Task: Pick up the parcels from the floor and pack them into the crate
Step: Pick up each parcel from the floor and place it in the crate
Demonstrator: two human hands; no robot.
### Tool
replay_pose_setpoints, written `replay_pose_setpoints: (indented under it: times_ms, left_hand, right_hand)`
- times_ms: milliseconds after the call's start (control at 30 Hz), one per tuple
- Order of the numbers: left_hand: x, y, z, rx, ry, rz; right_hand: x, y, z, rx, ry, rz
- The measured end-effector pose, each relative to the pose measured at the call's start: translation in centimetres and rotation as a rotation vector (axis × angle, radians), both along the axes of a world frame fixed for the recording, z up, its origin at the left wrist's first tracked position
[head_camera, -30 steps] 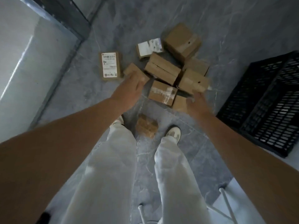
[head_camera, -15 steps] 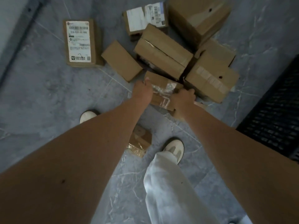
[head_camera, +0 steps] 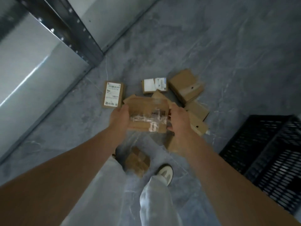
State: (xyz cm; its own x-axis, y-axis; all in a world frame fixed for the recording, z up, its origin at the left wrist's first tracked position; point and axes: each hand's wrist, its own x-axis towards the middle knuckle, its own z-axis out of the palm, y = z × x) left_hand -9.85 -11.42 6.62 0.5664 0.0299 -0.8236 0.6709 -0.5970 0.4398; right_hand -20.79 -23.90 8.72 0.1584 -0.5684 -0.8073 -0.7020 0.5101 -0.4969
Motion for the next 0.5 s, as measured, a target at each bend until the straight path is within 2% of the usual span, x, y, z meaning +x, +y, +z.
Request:
replay_pose_setpoints:
  times_ms: [67,133,233,500]
  left_hand:
    - [3.2,-1.0,6.1,-0.159,0.006,0.087]
    - [6.3,-1.9,13.6,-0.308,0.009,0.055]
    - [9.7,-2.0,25.7,-0.446,-0.110,-0.017]
    - [13.1,-0.1,52.7,-0.753,-0.397,-0.184]
  right_hand:
    - [2.2,-1.3,5.9,-0.101,-0.052,-0.068]
    - [4.1,-2.5,12.8,-0.160,-0.114,-0.101]
    - [6.5,-3.3,24.2,-0.166,-0.244,-0.148]
    - [8.3,-4.1,50.9,-0.377,-0.609,0.036]
